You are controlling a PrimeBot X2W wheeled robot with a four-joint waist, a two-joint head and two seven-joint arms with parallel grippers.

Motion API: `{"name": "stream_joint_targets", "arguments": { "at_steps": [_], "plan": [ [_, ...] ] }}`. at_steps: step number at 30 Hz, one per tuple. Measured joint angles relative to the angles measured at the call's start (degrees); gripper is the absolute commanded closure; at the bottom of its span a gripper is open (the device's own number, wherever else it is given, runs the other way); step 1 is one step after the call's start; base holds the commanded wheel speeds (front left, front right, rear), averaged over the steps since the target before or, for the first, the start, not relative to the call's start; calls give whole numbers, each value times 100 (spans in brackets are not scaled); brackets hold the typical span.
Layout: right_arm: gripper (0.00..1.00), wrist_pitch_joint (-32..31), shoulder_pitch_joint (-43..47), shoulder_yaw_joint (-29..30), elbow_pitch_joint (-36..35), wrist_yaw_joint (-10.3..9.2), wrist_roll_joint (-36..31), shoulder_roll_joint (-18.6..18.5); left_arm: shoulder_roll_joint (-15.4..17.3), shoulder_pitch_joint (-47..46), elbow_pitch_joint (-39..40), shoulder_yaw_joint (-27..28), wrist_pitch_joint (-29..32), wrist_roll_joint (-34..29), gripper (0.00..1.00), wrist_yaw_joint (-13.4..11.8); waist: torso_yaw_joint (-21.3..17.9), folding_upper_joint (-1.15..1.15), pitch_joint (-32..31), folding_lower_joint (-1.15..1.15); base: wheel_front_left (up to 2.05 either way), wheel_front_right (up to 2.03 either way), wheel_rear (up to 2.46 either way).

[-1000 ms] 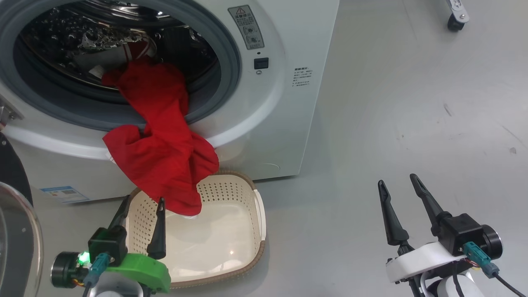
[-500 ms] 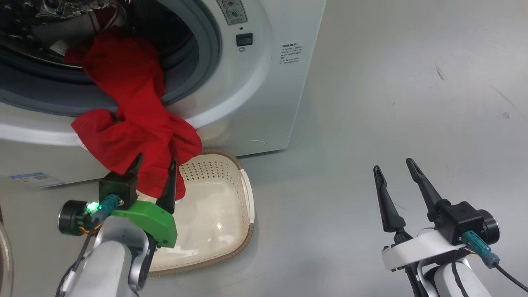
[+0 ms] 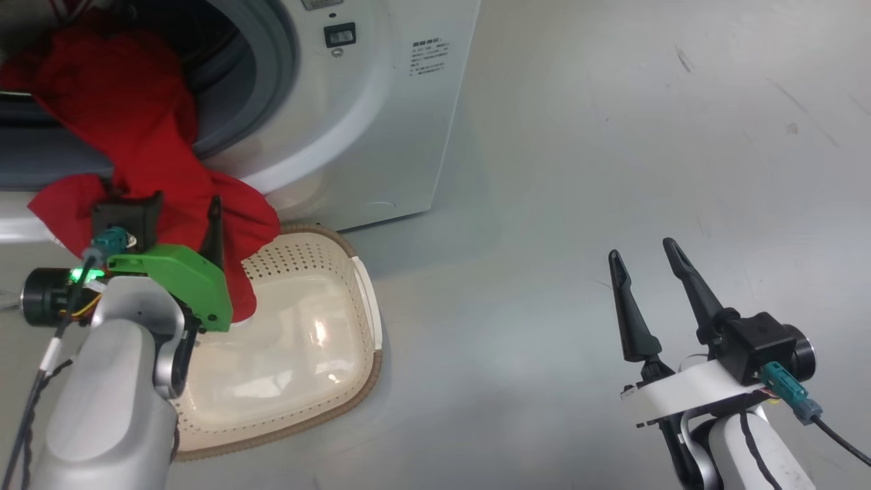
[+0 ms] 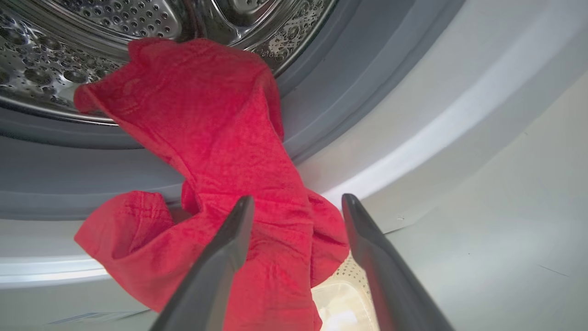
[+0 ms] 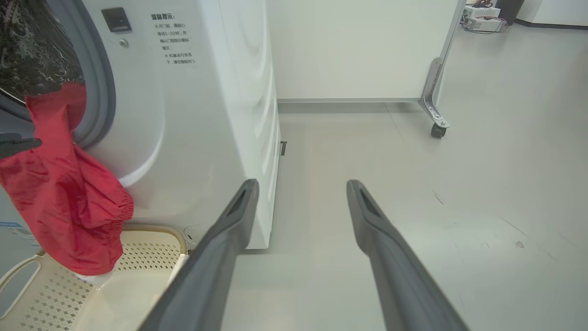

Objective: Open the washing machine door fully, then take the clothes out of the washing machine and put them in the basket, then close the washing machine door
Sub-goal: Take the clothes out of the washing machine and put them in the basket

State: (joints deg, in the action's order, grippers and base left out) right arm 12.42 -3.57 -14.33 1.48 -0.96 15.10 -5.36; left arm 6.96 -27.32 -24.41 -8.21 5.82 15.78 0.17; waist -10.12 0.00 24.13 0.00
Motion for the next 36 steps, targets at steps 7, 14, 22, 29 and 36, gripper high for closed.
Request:
{"name": "stream_joint_targets", "arguments": {
  "at_steps": [7, 14, 22, 29, 36],
  "plan": [
    [0, 51, -140, -3, 38, 40, 54, 46, 172, -423, -533, 255, 303, 47, 0, -181, -205, 0, 262, 0, 0, 0, 0],
    [0, 69, -280, -2, 126, 49, 60, 86, 200, -851, -981, 454, 472, 191, 0, -297, -350, 0, 464, 0, 0, 0, 0],
    [0, 109, -367, -4, 229, 87, 111, 110, 229, -1150, -1359, 520, 526, 226, 100, -427, -413, 0, 535, 0, 0, 0, 0],
    [0, 152, -441, 11, 303, 88, 118, 126, 244, -1207, -1522, 524, 383, 227, 100, -444, -421, 0, 552, 0, 0, 0, 0],
    [0, 153, -447, 91, 356, 86, 118, 127, 38, -1206, -1566, 487, 7, 227, 100, -444, -320, 0, 537, 0, 0, 0, 0]
  ]
}}
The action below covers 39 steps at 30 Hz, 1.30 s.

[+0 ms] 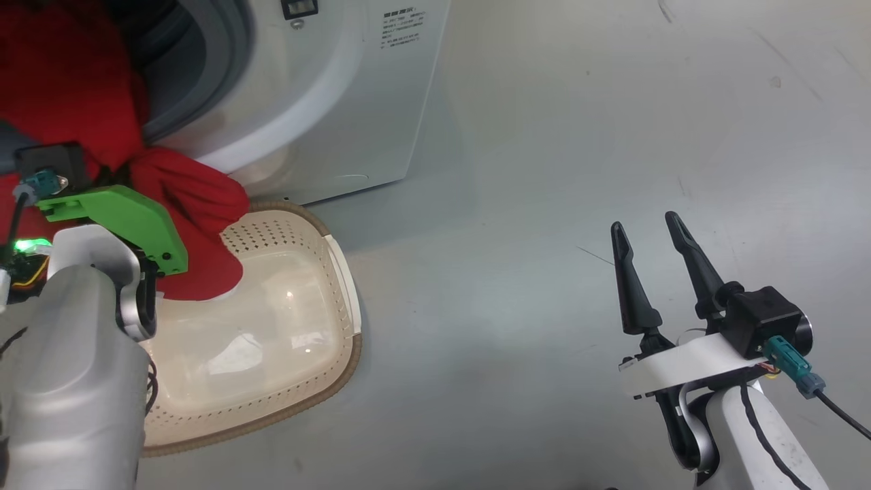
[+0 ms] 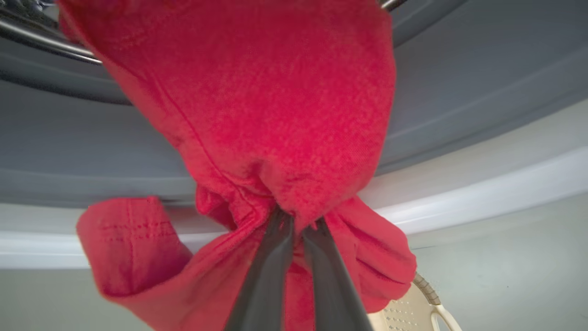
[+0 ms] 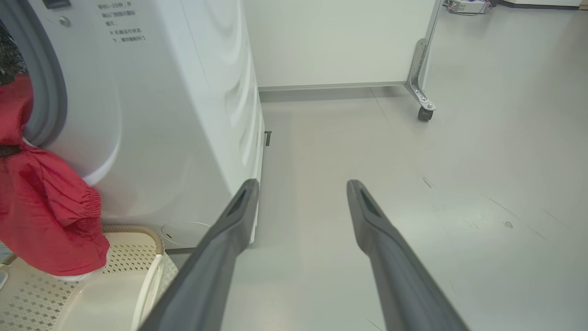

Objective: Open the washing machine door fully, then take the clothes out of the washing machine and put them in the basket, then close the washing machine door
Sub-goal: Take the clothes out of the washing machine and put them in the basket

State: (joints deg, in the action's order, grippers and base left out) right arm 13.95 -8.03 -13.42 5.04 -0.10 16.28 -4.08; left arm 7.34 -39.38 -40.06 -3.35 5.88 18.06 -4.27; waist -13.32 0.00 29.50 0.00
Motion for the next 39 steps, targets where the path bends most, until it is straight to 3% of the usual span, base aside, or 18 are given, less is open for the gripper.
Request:
{"name": "stream_joint_targets", "arguments": {
  "at_steps": [21, 39],
  "plan": [
    [0, 23, 58, 94, 265, 0, -26, -176, -386, 1189, 494, -386, -1886, -159, 100, 263, 619, 0, -614, 0, 0, 0, 0],
    [0, 15, 388, 11, 215, -4, -82, -270, -461, 2302, 1283, -541, -1962, -140, 100, 207, 1201, 0, -1272, 0, 0, 0, 0]
  ]
}}
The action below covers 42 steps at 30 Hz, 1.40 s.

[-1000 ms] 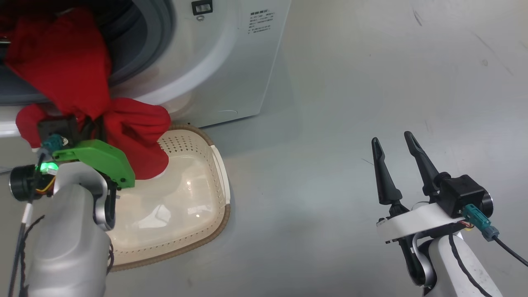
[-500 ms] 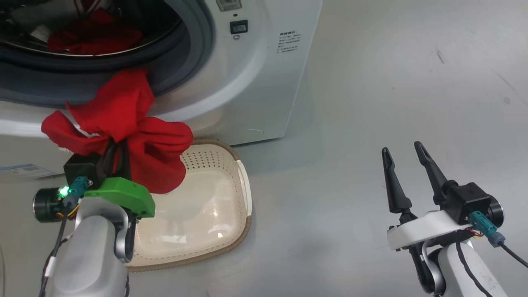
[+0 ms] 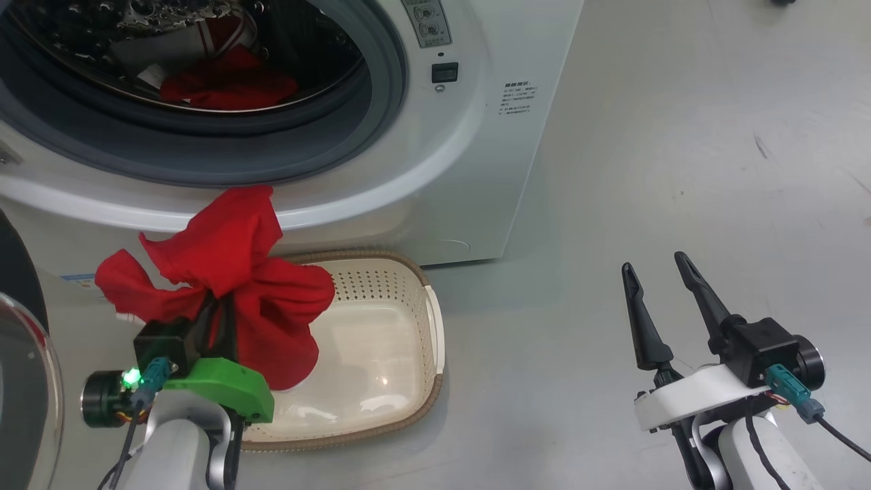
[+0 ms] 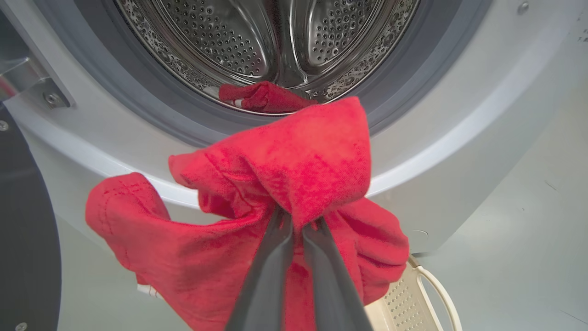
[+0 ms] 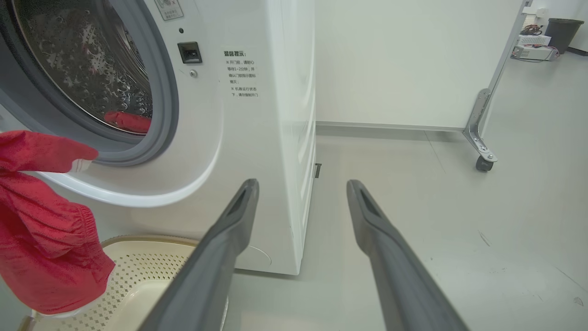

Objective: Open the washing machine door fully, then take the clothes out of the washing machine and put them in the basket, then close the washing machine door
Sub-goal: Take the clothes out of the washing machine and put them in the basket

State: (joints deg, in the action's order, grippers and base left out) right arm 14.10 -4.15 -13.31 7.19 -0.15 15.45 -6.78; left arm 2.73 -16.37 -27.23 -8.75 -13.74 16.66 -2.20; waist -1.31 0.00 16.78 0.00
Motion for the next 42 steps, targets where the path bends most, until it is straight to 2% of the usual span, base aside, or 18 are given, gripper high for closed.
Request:
{"name": "stream_joint_targets", "arguments": {
  "at_steps": [13, 23, 36, 37, 38, 39, 40, 41, 42],
  "plan": [
    [0, -70, -1, -85, -176, 1, -4, 34, -14, 386, -232, -267, 219, 42, 100, 4, -193, 0, 163, 0, 0, 0, 0],
    [0, -76, -18, -189, -252, 8, 0, 126, -10, 365, -780, -113, 523, 259, 100, 2, -609, 0, 444, 0, 0, 0, 0],
    [0, -74, -315, -272, -319, 67, 14, 198, 22, -433, -1647, 71, 972, 497, 100, 77, -967, 0, 959, 0, 0, 0, 0],
    [0, -70, -336, -279, -318, 68, 14, 209, 25, -461, -1724, 91, 1016, 530, 97, 99, -998, 0, 988, 0, 0, 0, 0],
    [0, -69, -354, -280, -313, 69, 14, 216, 24, -491, -1805, 101, 1047, 559, 76, 101, -1029, 0, 1016, 0, 0, 0, 0],
    [0, -69, -369, -281, -310, 71, 15, 219, 23, -519, -1876, 115, 1080, 581, 66, 101, -1059, 0, 1042, 0, 0, 0, 0],
    [0, -68, -375, -275, -305, 74, 16, 220, 23, -547, -1937, 122, 1106, 611, 66, 108, -1086, 0, 1066, 0, 0, 0, 0],
    [0, -68, -376, -249, -297, 73, 20, 222, 22, -587, -2007, 120, 1146, 619, 52, 147, -1111, 0, 1091, 0, 0, 0, 0],
    [0, -67, -379, -220, -282, 67, 24, 223, 21, -624, -2074, 121, 1195, 641, 23, 157, -1131, 0, 1112, 0, 0, 0, 0]
  ]
}}
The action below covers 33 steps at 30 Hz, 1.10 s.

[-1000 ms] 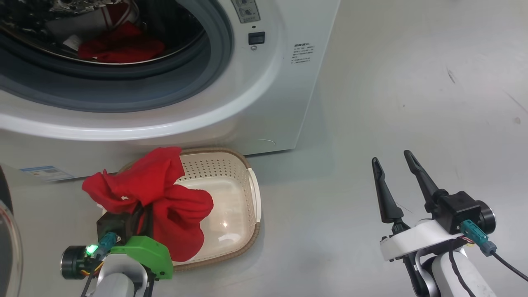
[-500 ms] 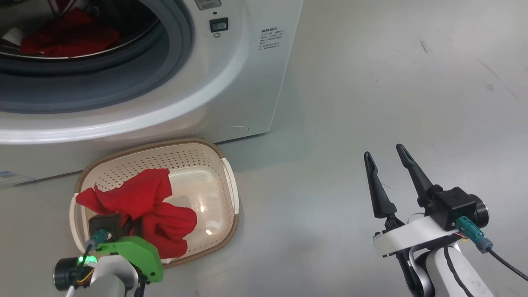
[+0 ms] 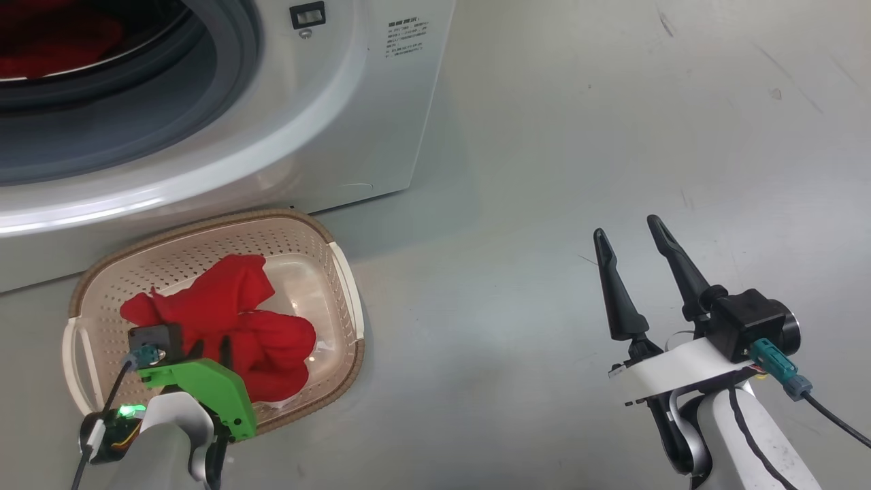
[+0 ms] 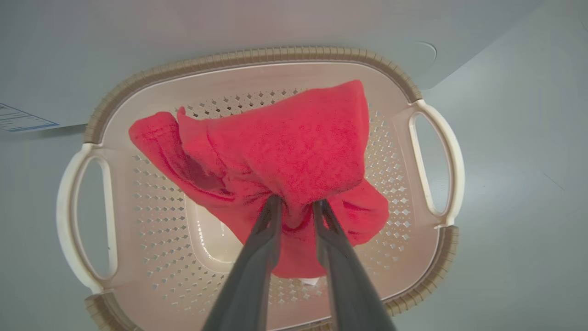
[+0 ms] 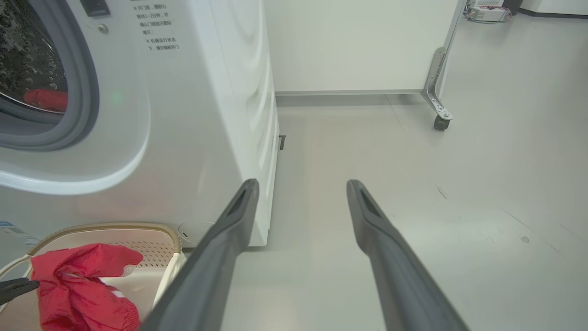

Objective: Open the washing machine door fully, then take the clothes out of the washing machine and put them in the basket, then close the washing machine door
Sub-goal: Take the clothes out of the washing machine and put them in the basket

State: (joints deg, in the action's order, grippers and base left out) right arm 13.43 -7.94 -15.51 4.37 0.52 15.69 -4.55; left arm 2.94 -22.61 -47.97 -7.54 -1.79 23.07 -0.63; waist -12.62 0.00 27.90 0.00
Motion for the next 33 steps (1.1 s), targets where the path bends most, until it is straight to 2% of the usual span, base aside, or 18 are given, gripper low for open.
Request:
{"name": "stream_joint_targets", "arguments": {
  "at_steps": [1, 11, 20, 26, 33],
  "plan": [
    [0, 0, -2, 26, 11, -2, 0, -2, -5, -32, -49, -2, 14, 5, 0, -1, -17, 0, 18, 0, 0, 0, 0],
    [0, 29, -50, 146, 96, -19, 42, 1, -5, -194, -350, -20, -66, 3, 0, 44, -31, 0, 25, 0, 0, 0, 0],
    [0, 52, -48, 176, 234, -24, 42, -10, -10, -225, -399, -31, -568, -19, 0, 94, 112, 0, -166, 0, 0, 0, 0],
    [0, 54, -27, 261, 341, -67, 32, -143, -20, -218, -322, -35, -1007, -46, 0, 101, 282, 0, -374, 0, 0, 0, 0],
    [0, 58, 90, 364, 442, -121, 10, -253, -24, -113, -67, -40, -1196, -96, 0, 120, 510, 0, -729, 0, 0, 0, 0]
  ]
}}
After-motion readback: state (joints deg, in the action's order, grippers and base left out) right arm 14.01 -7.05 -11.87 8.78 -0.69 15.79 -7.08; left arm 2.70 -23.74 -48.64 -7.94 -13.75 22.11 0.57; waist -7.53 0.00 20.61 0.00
